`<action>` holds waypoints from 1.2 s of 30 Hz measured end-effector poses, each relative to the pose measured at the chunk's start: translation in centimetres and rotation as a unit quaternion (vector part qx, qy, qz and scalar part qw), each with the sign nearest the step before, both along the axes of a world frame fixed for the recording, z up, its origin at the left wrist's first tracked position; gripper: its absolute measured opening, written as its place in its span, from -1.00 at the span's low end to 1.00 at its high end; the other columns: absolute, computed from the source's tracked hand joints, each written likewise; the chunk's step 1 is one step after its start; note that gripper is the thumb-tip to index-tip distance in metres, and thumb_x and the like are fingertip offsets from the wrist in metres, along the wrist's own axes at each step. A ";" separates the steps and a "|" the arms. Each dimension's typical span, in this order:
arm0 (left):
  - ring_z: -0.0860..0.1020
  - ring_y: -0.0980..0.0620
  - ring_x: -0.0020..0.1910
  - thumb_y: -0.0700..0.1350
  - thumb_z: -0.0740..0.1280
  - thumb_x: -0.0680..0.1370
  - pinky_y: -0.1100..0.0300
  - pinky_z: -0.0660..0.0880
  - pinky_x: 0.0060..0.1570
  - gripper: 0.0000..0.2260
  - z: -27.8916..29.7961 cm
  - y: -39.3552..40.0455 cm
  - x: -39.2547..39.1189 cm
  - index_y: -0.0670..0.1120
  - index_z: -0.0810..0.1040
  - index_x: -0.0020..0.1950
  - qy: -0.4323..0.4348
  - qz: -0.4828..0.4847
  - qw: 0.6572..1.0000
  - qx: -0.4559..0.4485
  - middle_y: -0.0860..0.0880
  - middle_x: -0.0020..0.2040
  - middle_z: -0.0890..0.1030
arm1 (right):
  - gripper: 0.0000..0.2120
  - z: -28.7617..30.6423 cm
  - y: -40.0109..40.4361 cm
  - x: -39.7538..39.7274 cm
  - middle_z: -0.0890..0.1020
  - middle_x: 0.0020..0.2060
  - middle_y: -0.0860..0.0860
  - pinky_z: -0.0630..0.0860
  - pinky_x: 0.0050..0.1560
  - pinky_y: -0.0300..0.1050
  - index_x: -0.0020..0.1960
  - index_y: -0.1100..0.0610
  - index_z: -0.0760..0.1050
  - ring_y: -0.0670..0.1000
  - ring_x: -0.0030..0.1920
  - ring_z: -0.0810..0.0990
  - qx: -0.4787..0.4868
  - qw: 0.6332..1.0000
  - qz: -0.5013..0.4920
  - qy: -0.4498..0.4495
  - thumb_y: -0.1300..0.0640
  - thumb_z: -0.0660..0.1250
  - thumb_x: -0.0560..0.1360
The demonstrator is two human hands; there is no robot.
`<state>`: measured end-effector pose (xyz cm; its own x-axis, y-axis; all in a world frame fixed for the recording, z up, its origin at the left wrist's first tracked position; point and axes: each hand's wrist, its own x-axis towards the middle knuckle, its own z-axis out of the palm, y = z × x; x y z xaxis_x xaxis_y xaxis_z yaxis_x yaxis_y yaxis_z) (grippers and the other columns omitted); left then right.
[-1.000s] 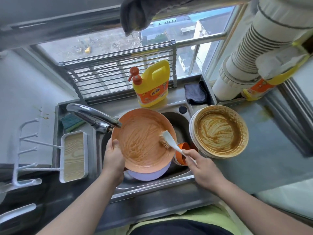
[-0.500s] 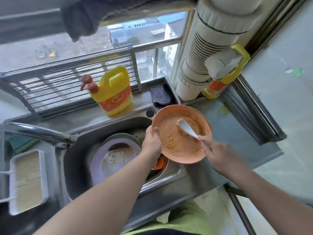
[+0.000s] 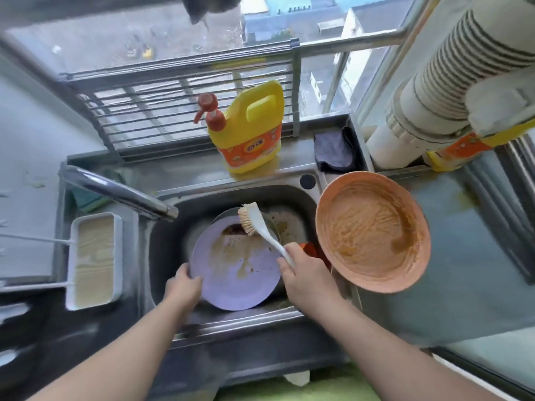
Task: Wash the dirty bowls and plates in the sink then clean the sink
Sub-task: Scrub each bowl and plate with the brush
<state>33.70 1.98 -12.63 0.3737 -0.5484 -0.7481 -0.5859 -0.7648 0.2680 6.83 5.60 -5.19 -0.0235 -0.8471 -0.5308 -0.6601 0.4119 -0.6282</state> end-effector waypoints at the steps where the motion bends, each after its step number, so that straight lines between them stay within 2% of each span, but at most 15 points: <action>1: 0.54 -0.19 0.22 -0.06 0.32 0.63 0.06 0.46 0.16 -0.48 -0.1 0.0 0.3 -0.05 0.36 0.60 0.002 -0.003 1.000 0.007 -0.20 0.43 0.53 | -0.85 -1.2 -0.4 0.9 0.63 -0.11 0.10 0.46 -0.15 0.06 0.13 0.00 0.39 0.22 -0.09 0.59 0.029 0.999 0.025 0.015 -0.05 0.14 0.72; 4: 0.54 -0.16 0.14 -0.05 0.33 0.61 0.06 0.47 0.08 -0.51 -1.1 -0.4 0.4 -0.03 0.41 0.55 0.013 0.003 1.000 -0.003 -0.11 0.31 0.59 | -0.83 -5.3 -1.3 3.0 0.54 -0.06 0.13 0.47 -0.08 0.03 0.19 0.06 0.40 0.24 0.03 0.61 0.085 0.986 0.102 0.096 0.03 0.09 0.73; 7: 0.52 -0.14 0.00 -0.09 0.30 0.61 0.09 0.42 -0.07 -0.66 -1.8 -1.2 0.1 -0.04 0.47 0.38 0.007 0.026 1.000 -0.004 -0.09 0.08 0.58 | -0.85 -8.6 -1.9 3.7 0.44 -0.11 0.06 0.38 -0.24 -0.02 0.24 0.09 0.36 0.22 0.01 0.62 0.146 0.964 0.163 0.147 0.17 0.13 0.68; 10: 0.64 -0.26 -0.02 -0.06 0.26 0.47 -0.15 0.66 -0.01 -0.68 -2.8 -1.3 0.8 -0.06 0.53 0.20 0.060 0.086 0.994 -0.007 -0.16 0.03 0.67 | -0.95 -9.4 -2.5 4.4 0.52 -0.09 0.09 0.37 -0.27 0.02 0.14 0.05 0.25 0.18 -0.11 0.53 0.166 0.968 0.145 0.116 0.09 0.10 0.73; 13: 0.69 -0.31 0.02 -0.09 0.21 0.46 -0.38 0.66 -0.06 -0.71 -3.6 -1.3 1.4 0.05 0.55 0.15 0.164 0.168 0.972 -0.029 -0.16 0.09 0.69 | -0.98 -9.0 -2.8 4.4 0.53 -0.07 0.09 0.37 -0.34 0.03 0.13 0.03 0.27 0.15 -0.17 0.53 0.157 0.972 0.146 0.102 0.11 0.08 0.73; 15: 0.67 -0.26 0.03 -0.11 0.18 0.47 -0.33 0.66 -0.05 -0.73 -1.8 -1.6 1.1 0.15 0.53 0.09 0.168 0.174 0.968 -0.070 -0.13 0.10 0.67 | -0.94 -8.3 -2.5 3.7 0.55 -0.07 0.05 0.48 -0.33 0.05 0.10 -0.05 0.29 0.12 -0.19 0.58 0.155 0.971 0.142 0.109 0.10 0.10 0.74; 17: 0.63 -0.17 0.02 -0.13 0.20 0.48 -0.17 0.63 -0.01 -0.72 0.0 -1.7 1.0 0.19 0.48 0.11 0.145 0.120 0.977 -0.105 -0.09 0.07 0.65 | -0.86 -7.4 -2.1 2.6 0.57 -0.13 0.06 0.48 -0.28 0.02 0.03 -0.08 0.30 0.12 -0.19 0.57 0.154 0.978 0.108 0.090 -0.08 0.07 0.74; 19: 0.61 -0.09 -0.03 -0.19 0.28 0.50 -0.04 0.60 -0.06 -0.58 2.2 -1.5 0.8 0.22 0.40 0.27 0.128 0.064 0.981 -0.129 -0.01 0.02 0.64 | -0.78 -6.6 -1.6 1.5 0.59 -0.16 0.06 0.51 -0.19 0.05 0.01 -0.09 0.33 0.16 -0.18 0.57 0.148 0.983 0.066 0.081 -0.21 0.07 0.69; 22: 0.60 -0.02 0.01 -0.20 0.33 0.37 0.07 0.56 -0.12 -0.37 4.8 -0.9 0.1 0.28 0.36 0.37 0.170 0.058 0.973 -0.147 0.06 0.06 0.63 | -0.76 -5.8 -0.4 0.1 0.60 -0.18 0.05 0.52 -0.13 0.05 -0.04 -0.12 0.38 0.16 -0.17 0.58 0.154 0.985 0.028 0.068 -0.26 0.12 0.65; 24: 0.57 0.00 0.16 -0.27 0.30 0.41 0.05 0.55 0.07 -0.29 5.6 -0.2 -0.4 0.35 0.35 0.43 0.173 0.021 0.968 -0.180 0.10 0.22 0.59 | -0.77 -5.3 0.3 -0.3 0.60 -0.20 0.02 0.54 -0.10 0.05 -0.06 -0.15 0.41 0.13 -0.17 0.59 0.163 0.985 0.008 0.055 -0.24 0.12 0.64; 26: 0.48 0.05 0.27 -0.38 0.23 0.50 0.14 0.40 0.26 -0.22 6.0 0.2 -0.8 0.33 0.31 0.55 0.142 -0.059 0.966 -0.210 0.08 0.32 0.48 | -0.81 -4.9 0.9 -0.3 0.60 -0.21 0.01 0.54 -0.09 0.03 -0.06 -0.16 0.44 0.11 -0.16 0.60 0.167 0.985 -0.015 0.031 -0.17 0.13 0.65; 28: 0.43 0.17 0.15 -0.36 0.34 0.56 0.33 0.27 0.24 -0.22 6.5 0.8 -1.0 0.27 0.24 0.62 0.113 -0.154 0.951 -0.244 0.08 0.16 0.43 | -0.82 -4.7 1.4 -0.1 0.61 -0.21 -0.01 0.53 -0.08 0.00 -0.05 -0.12 0.47 0.08 -0.15 0.60 0.157 0.987 -0.037 0.006 -0.11 0.16 0.66; 31: 0.38 0.17 0.06 -0.36 0.41 0.56 0.53 0.20 0.23 -0.18 6.0 1.4 -0.5 0.30 0.21 0.62 0.076 -0.283 0.904 -0.312 0.15 0.02 0.36 | -0.85 -4.2 1.5 0.4 0.64 -0.16 -0.04 0.52 0.01 -0.02 0.03 -0.05 0.53 0.04 -0.09 0.61 0.116 0.989 -0.080 -0.042 -0.03 0.20 0.68; 33: 0.40 0.18 0.07 -0.39 0.37 0.57 0.54 0.21 0.25 -0.20 5.8 1.0 -0.2 0.30 0.24 0.60 0.077 -0.257 0.906 -0.329 0.13 0.04 0.38 | -0.84 -3.7 1.1 1.0 0.65 -0.13 -0.03 0.51 0.01 -0.05 0.04 -0.05 0.54 0.02 -0.07 0.61 0.088 0.988 -0.106 -0.070 0.00 0.19 0.70; 36: 0.50 0.37 0.19 -0.45 0.19 0.57 0.29 0.40 0.34 -0.25 6.7 -0.1 -1.4 0.32 0.43 0.53 0.162 -0.040 0.938 -0.302 0.21 0.18 0.58 | -0.82 -3.4 0.5 1.9 0.67 -0.11 -0.08 0.55 0.04 0.00 0.05 -0.23 0.56 0.01 -0.06 0.62 0.071 0.988 -0.103 -0.096 -0.08 0.19 0.70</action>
<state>32.34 1.89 -5.90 0.1192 -0.9260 -0.3583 -0.4484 -0.3722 0.8127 8.71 6.06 -8.60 -0.0750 -0.7512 -0.6558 -0.4283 0.6182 -0.6591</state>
